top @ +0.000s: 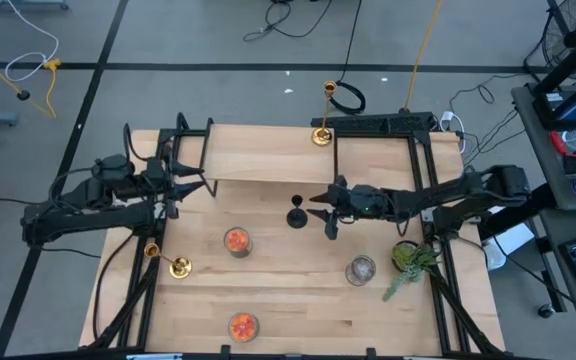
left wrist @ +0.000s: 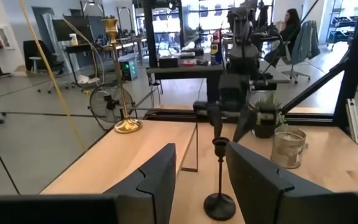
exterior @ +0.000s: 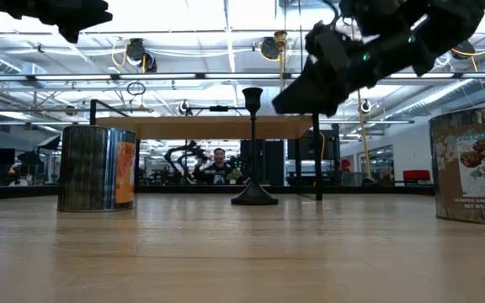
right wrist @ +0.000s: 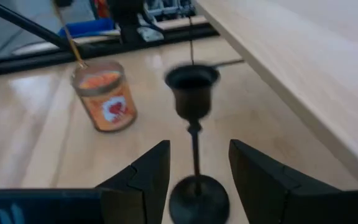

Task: Pick & Place candle stick holders
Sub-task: Put the black candle holder on the shelf

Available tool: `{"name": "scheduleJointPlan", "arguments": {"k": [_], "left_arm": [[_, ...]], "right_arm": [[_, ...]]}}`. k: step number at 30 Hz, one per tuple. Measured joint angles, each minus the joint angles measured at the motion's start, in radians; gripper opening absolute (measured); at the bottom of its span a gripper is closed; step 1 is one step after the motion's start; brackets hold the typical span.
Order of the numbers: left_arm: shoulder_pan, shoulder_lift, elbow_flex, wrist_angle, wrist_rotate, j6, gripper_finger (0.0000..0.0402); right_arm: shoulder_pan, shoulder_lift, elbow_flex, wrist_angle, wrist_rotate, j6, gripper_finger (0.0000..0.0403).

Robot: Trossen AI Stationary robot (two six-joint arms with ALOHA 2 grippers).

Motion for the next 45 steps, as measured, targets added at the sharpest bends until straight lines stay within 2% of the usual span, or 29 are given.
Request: {"name": "scheduleJointPlan", "arguments": {"k": [6,15,19,23,25,29,33,39,45], "left_arm": [[0.000,0.000,0.001,-0.031,-0.003,0.003,0.0150],[0.000,0.000,0.001,-0.049,-0.004,0.000,0.0150],[0.000,0.000,0.001,-0.050,-0.004,0.000,0.0150],[0.000,0.000,0.001,-0.050,-0.004,0.000,0.0150],[0.000,0.000,0.001,-0.050,-0.004,0.000,0.0150],[0.000,0.000,0.001,-0.050,-0.004,0.000,0.0150],[0.000,0.000,0.001,-0.050,-0.004,0.000,0.0150],[0.000,0.000,0.000,-0.065,-0.005,0.002,0.0150],[0.000,0.000,0.000,-0.073,-0.004,0.003,0.0150]], "right_arm": [[-0.001,0.125,0.000,0.126,-0.016,0.005,0.0160],[0.021,0.128,-0.001,0.141,-0.066,0.028,0.0160],[0.048,0.129,-0.001,0.121,-0.125,0.013,0.0160],[0.084,0.130,0.000,0.108,-0.100,-0.135,0.0160],[0.107,0.131,0.000,0.138,-0.066,-0.154,0.0160],[0.127,0.177,0.000,0.216,0.066,-0.058,0.0160],[0.131,0.245,0.037,0.265,0.083,-0.020,0.0160],[0.132,0.307,0.098,0.198,0.182,-0.026,0.0160],[0.132,0.295,0.131,0.046,0.181,0.052,0.0160]]}}
